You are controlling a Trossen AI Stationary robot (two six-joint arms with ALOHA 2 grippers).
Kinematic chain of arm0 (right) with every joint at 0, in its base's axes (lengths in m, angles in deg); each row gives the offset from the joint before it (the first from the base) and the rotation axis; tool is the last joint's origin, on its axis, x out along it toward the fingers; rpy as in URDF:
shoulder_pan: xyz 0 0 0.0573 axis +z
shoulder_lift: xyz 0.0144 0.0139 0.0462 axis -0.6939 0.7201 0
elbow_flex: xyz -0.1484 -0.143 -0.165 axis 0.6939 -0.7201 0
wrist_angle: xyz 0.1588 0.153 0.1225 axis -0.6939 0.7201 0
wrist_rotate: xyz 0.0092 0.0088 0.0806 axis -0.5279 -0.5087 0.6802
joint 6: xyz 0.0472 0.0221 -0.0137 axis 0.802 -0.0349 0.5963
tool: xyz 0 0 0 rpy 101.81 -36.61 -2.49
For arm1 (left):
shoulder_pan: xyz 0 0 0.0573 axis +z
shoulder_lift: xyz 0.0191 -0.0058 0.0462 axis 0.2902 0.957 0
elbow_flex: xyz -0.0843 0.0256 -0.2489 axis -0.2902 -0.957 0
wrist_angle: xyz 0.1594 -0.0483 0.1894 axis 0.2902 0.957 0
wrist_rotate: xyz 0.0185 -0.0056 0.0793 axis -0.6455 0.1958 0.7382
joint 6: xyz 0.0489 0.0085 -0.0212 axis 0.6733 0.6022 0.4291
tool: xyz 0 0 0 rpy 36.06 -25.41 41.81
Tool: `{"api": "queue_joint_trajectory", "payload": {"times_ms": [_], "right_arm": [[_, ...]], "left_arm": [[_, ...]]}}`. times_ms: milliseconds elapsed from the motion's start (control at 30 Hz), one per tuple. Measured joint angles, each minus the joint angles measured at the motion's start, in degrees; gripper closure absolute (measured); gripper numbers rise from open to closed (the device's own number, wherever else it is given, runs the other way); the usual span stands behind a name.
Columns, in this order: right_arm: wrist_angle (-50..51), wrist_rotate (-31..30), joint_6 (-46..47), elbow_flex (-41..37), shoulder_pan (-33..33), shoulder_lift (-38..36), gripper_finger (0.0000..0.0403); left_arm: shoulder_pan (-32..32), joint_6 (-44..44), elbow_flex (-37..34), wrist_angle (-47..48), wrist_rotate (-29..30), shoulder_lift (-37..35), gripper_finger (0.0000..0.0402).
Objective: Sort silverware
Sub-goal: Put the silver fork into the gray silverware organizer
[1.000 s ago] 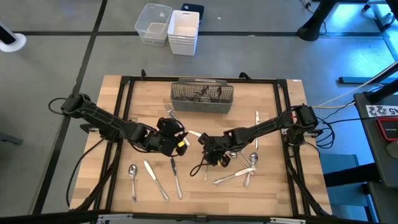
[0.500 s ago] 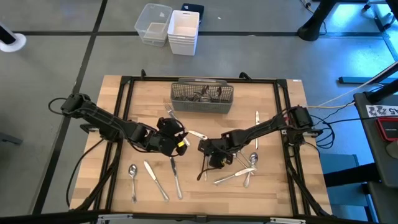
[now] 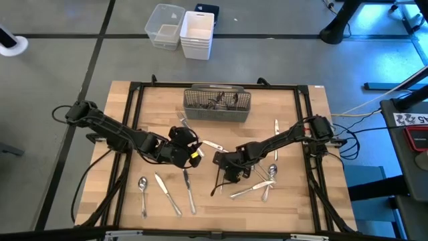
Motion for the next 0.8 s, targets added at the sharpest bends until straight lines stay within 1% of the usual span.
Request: {"api": "queue_joint_trajectory", "payload": {"times_ms": [133,200,367,500,633,800], "right_arm": [[2.0,0.1,3.4,1.6,0.0,0.1,0.0376],[2.9,0.0,4.6,2.6,0.0,0.2,0.0393],[7.4,-0.4,7.3,5.8,-0.2,0.4,0.0391],[9.7,-0.4,7.5,8.2,-0.2,0.7,0.04],[10.1,-0.4,7.5,9.2,-0.2,0.6,0.0399],[9.6,-2.5,7.5,9.7,-0.2,0.5,0.04]], "left_arm": [[0.0,0.0,0.0,0.0,0.0,0.0,0.0286],[0.0,0.0,0.0,0.0,0.0,0.0,0.0286],[0.0,0.0,0.0,0.0,0.0,0.0,0.0286],[0.0,-0.6,0.0,0.0,0.0,0.0,0.0286],[-0.1,-3.2,0.0,0.0,-0.1,0.0,0.0286],[-0.8,-4.6,0.0,0.0,-1.4,0.0,0.0286]]}}
